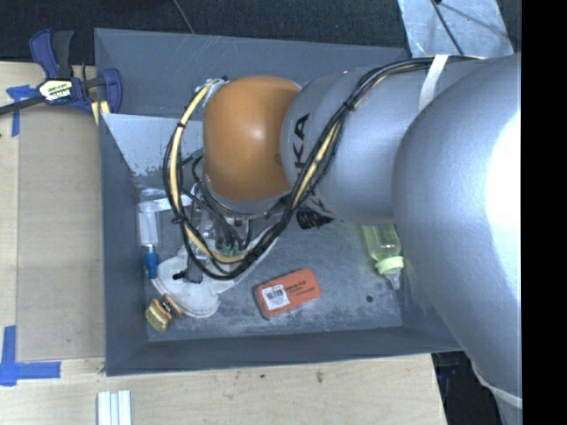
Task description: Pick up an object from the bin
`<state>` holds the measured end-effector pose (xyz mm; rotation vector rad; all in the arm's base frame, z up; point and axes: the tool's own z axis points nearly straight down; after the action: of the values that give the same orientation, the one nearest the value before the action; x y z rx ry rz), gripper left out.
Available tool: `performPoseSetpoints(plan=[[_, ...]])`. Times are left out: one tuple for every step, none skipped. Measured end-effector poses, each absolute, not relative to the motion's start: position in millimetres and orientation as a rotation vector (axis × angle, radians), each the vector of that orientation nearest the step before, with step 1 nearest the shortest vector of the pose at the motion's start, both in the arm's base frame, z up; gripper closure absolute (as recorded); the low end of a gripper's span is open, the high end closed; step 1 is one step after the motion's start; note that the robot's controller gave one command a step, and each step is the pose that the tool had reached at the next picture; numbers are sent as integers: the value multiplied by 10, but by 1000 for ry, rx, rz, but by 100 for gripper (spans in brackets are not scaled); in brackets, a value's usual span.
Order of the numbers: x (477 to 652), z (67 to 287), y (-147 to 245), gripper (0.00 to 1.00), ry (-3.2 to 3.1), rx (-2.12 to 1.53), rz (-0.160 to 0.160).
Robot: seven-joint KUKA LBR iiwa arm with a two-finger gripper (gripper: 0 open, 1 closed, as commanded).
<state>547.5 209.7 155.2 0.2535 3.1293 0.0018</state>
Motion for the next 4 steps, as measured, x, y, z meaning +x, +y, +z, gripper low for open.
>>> performPoseSetpoints(plan=[[5763, 2009, 2046, 0, 3130, 298, -1], [5896, 2214, 1959, 0, 3107, 342, 11], [5895, 1510, 2043, 0, 3123, 268, 4], [5840, 1134, 2171, 0, 3140, 101, -1]])
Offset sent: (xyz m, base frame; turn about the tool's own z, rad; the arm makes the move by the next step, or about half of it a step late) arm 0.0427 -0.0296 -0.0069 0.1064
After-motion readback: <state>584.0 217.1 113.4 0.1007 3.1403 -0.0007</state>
